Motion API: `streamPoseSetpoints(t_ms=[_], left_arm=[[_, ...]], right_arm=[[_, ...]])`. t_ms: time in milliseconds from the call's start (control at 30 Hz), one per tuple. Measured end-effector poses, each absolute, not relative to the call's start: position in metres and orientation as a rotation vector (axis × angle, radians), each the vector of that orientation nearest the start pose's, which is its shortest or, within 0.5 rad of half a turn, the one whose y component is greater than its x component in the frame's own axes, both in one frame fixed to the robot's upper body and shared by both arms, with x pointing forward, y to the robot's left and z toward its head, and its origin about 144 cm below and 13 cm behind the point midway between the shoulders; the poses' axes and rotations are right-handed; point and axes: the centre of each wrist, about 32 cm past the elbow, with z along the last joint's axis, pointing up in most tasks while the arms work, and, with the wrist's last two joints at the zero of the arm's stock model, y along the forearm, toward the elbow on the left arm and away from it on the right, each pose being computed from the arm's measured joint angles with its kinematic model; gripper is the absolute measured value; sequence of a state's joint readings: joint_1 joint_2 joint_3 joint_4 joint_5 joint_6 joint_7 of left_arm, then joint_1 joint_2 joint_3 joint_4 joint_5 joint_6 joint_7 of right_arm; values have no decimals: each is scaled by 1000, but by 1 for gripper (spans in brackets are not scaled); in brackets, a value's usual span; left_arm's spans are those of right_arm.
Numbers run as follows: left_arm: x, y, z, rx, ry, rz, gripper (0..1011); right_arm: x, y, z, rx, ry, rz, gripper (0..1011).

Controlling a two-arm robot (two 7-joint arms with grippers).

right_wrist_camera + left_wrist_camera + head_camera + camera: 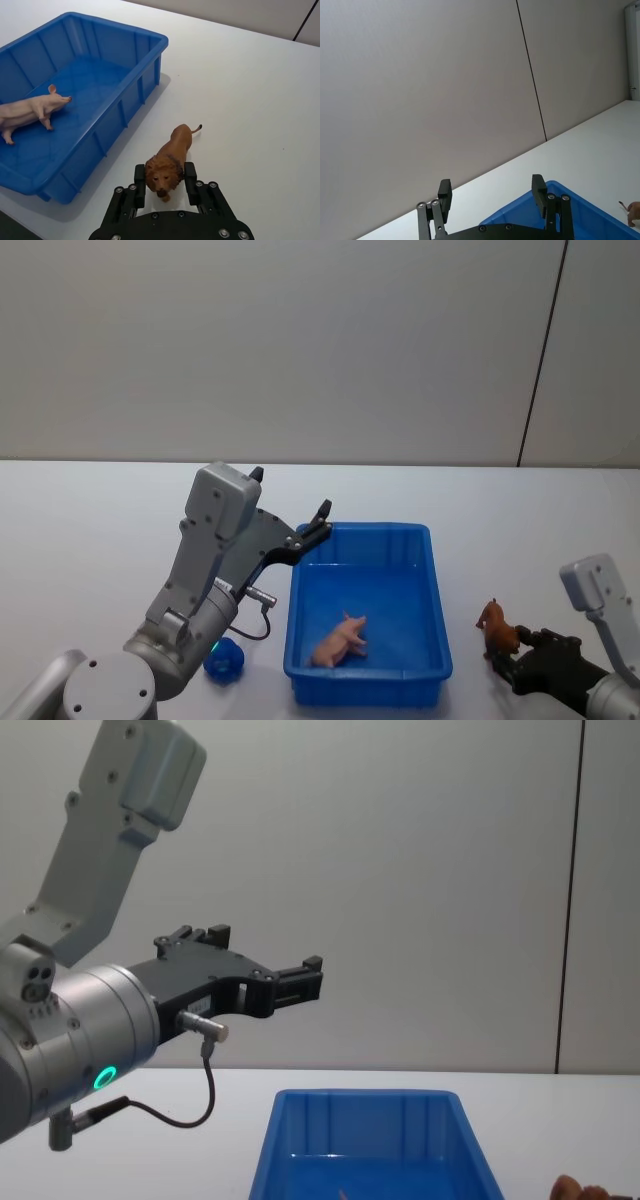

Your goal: Pick up the two dolls from the table and place them into the box.

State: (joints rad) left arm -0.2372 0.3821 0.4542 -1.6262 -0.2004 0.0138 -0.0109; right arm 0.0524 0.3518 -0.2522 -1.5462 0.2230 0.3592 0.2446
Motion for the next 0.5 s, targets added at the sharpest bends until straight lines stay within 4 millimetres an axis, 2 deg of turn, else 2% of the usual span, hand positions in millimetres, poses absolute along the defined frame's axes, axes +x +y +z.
streamPoseSetpoints(t_ms=[33, 100, 500], left_arm=[[492, 198, 1204, 61, -268, 1124, 1001], [492, 198, 1204, 61, -268, 1124, 1001], [492, 198, 1204, 61, -268, 1124, 1001]], right_arm=[[464, -257, 1138, -402, 216, -1102, 438], [465, -256, 1139, -398, 214, -1104, 425], [464, -255, 1145, -342, 162, -1117, 423]])
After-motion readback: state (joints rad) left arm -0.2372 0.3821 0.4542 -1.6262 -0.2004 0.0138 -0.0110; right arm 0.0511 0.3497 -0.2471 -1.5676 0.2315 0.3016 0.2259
